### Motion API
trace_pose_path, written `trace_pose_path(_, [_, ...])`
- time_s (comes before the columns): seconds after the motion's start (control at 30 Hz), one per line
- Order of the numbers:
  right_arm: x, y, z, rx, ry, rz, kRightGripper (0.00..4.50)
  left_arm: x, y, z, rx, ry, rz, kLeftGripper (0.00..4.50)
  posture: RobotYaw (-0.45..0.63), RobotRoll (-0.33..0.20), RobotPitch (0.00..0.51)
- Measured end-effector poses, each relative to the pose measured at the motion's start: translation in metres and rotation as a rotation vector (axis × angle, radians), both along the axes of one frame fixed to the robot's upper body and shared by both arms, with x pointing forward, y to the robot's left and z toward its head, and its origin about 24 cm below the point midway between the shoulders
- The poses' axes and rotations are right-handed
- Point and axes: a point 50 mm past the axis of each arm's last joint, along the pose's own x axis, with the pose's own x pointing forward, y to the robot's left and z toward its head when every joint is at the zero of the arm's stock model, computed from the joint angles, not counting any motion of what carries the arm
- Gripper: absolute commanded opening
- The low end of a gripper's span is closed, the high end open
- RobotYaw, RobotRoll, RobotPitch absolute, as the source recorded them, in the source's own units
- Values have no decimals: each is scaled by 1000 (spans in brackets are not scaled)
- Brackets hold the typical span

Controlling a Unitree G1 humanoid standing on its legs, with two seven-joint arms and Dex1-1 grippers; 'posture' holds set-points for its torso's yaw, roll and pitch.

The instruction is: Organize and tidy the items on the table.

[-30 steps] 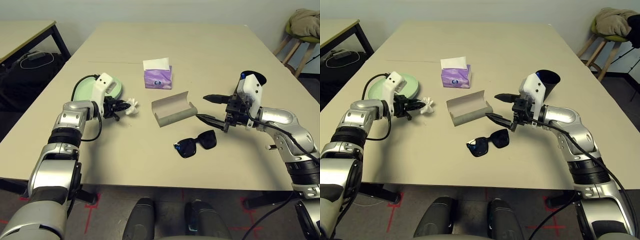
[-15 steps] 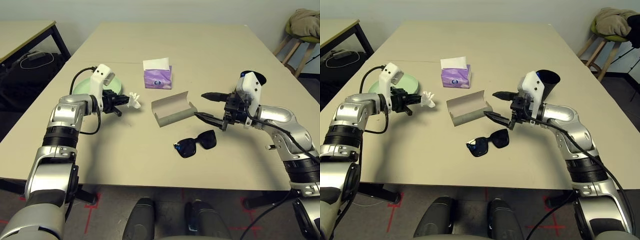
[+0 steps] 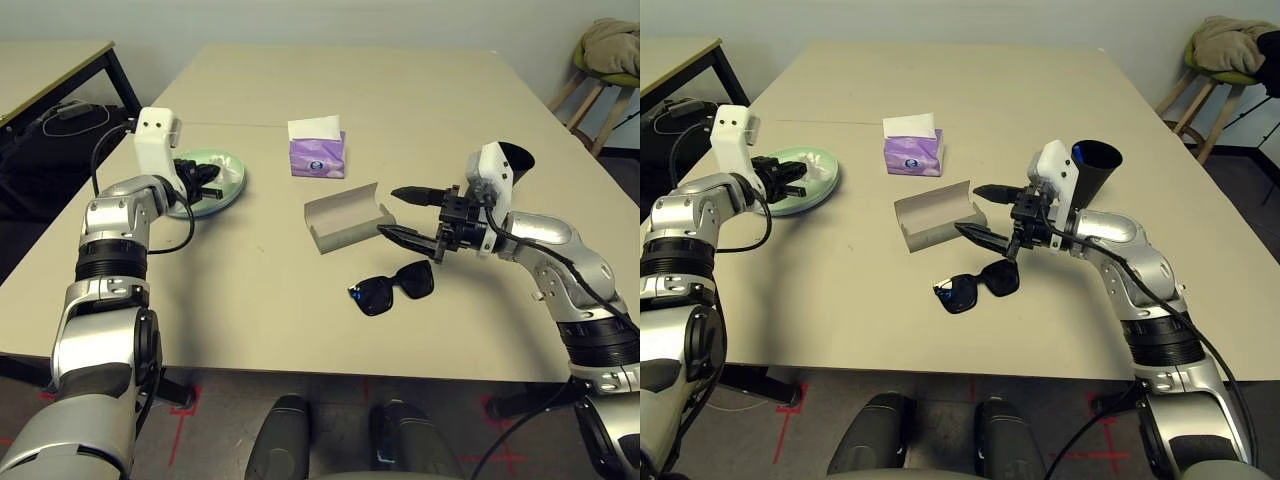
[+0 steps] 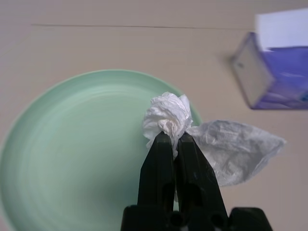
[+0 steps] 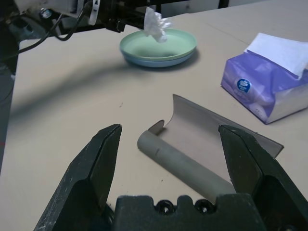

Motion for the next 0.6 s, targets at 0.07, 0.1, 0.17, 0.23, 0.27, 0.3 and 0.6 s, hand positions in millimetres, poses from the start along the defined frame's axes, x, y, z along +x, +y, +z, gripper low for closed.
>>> trace_pose_path(0.07, [-1,4,2,21,0,-3,4500,4,-1,-1,-6,-9,38,34,196,0,64])
trace_pose_path(0.1, [-2,6,3,24,-5,1,4500,6,-2,-1,-10,-15,52,34,194,0,64])
trace_pose_path(0.17, [-4,8,5,24,-19,7,4500,9,-2,-1,-13,-22,84,34,189,0,65])
trace_pose_path(0.23, [-6,9,4,24,-23,6,4500,10,-1,-1,-16,-31,119,34,186,0,66])
trace_pose_path(0.27, [-6,9,4,24,-21,6,4500,11,0,0,-18,-38,134,34,184,0,66])
trace_pose_path(0.3, [-6,9,4,24,-20,6,4500,12,0,1,-22,-44,148,34,183,0,66])
trace_pose_path(0.6, [-6,9,3,24,-14,-5,4500,14,0,1,-11,-68,189,2315,184,0,64])
